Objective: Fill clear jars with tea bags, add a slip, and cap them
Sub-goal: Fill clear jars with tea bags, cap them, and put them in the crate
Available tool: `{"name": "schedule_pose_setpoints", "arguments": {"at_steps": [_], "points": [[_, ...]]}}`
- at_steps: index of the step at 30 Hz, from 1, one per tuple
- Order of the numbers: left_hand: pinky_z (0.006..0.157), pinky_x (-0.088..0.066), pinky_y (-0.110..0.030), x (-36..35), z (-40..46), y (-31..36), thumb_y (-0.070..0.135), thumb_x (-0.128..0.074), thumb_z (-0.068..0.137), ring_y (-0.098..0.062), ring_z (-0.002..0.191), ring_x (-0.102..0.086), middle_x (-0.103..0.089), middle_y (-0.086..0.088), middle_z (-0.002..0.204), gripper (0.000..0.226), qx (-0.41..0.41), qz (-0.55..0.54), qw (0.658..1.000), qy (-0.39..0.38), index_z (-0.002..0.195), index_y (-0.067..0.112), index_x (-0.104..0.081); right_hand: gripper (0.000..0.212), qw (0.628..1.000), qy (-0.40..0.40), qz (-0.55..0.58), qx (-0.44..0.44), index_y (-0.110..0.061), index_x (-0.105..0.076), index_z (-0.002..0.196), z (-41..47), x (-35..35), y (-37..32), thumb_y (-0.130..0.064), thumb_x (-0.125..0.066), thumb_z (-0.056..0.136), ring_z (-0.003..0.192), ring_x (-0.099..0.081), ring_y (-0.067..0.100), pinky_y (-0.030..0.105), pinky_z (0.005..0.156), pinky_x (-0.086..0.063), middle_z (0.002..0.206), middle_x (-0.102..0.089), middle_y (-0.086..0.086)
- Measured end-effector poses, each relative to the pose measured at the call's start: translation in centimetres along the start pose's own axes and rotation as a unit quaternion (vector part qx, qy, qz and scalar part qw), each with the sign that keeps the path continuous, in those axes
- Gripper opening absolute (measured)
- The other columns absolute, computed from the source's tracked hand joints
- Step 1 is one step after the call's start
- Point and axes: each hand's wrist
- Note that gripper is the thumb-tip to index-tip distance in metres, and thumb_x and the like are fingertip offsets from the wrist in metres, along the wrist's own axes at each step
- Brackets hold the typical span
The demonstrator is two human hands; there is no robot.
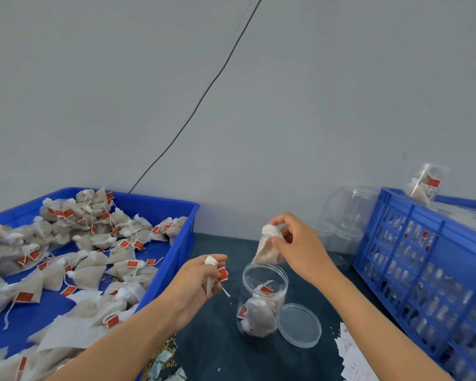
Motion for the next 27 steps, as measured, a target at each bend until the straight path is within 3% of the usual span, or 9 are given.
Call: {"name": "schedule_pose_setpoints", "arguments": {"at_steps": [3, 7, 11, 16, 21, 25, 27], "points": [[0.063, -0.054, -0.026, -0.1, -0.2, 0.2, -0.018, -0.039, 0.084, -0.021, 0.096, -0.063, -0.060, -0.013, 0.114, 0.041, 0.005, -0.016, 1.000, 0.012, 0.108, 0.005, -0.063, 0.019, 0.995, -0.052, -0.084, -0.002, -0.028, -0.053, 0.097, -0.4, 0.2, 0.6, -0.019, -0.065, 0.086, 0.078, -0.059, 0.009, 0.028, 0.068, -0.054, 0.088, -0.061, -0.011], [0.062, -0.058, -0.026, -0.3, -0.5, 0.4, -0.020, -0.034, 0.086, -0.025, 0.096, -0.066, -0.060, -0.015, 0.114, 0.040, 0.008, -0.033, 0.999, 0.019, 0.108, 0.003, -0.058, 0.019, 0.982, -0.099, -0.159, 0.014, -0.028, -0.054, 0.092, -0.9, -0.4, 0.6, -0.030, -0.071, 0.083, 0.072, -0.057, 0.010, 0.024, 0.062, -0.042, 0.078, -0.059, -0.014], [0.065, -0.059, -0.028, -0.3, -0.5, 0.4, -0.012, -0.038, 0.094, -0.026, 0.093, -0.068, -0.061, -0.018, 0.113, 0.027, 0.009, -0.057, 0.998, 0.024, 0.110, 0.003, -0.054, 0.019, 0.972, -0.168, -0.165, 0.014, -0.024, -0.058, 0.089, -0.6, -0.9, 0.1, -0.014, -0.072, 0.080, 0.073, -0.060, 0.015, 0.029, 0.069, -0.048, 0.075, -0.060, -0.009], [0.064, -0.057, -0.029, -0.2, -0.4, 0.3, -0.003, -0.041, 0.098, -0.024, 0.087, -0.069, -0.060, -0.019, 0.109, 0.020, 0.018, -0.036, 0.998, 0.038, 0.111, 0.004, -0.054, 0.021, 0.938, -0.256, -0.231, 0.018, -0.019, -0.065, 0.100, -0.4, -1.4, -0.1, -0.008, -0.066, 0.081, 0.082, -0.052, 0.015, 0.025, 0.070, -0.041, 0.089, -0.053, -0.007], [0.065, -0.054, -0.030, -0.2, -0.5, 0.1, 0.003, -0.043, 0.100, -0.022, 0.087, -0.067, -0.063, -0.019, 0.109, 0.020, 0.021, 0.004, 0.999, 0.049, 0.111, 0.007, -0.058, 0.022, 0.913, -0.321, -0.251, -0.010, -0.018, -0.068, 0.105, -0.1, -2.1, -0.4, -0.013, -0.058, 0.086, 0.094, -0.062, 0.020, 0.029, 0.076, -0.050, 0.109, -0.066, 0.003], [0.066, -0.053, -0.029, 0.0, -0.5, 0.1, 0.007, -0.044, 0.100, -0.022, 0.091, -0.062, -0.060, -0.020, 0.114, 0.022, 0.019, 0.027, 0.997, 0.064, 0.117, 0.007, -0.059, 0.028, 0.895, -0.361, -0.262, -0.022, -0.016, -0.070, 0.102, 0.1, -3.0, -0.1, -0.007, -0.048, 0.087, 0.080, -0.060, 0.015, 0.023, 0.066, -0.047, 0.104, -0.072, 0.004], [0.066, -0.052, -0.029, 0.0, -0.5, 0.1, 0.008, -0.045, 0.101, -0.022, 0.090, -0.062, -0.060, -0.019, 0.113, 0.023, 0.019, 0.033, 0.997, 0.067, 0.118, 0.007, -0.060, 0.029, 0.894, -0.361, -0.266, -0.018, -0.016, -0.071, 0.103, 0.4, -3.0, -0.2, -0.007, -0.049, 0.087, 0.082, -0.059, 0.018, 0.024, 0.066, -0.046, 0.108, -0.070, 0.004]]}}
Point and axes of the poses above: each hand's wrist, its own z-axis towards the middle knuckle, its own x-axis out of the back of the hand, y = z × x
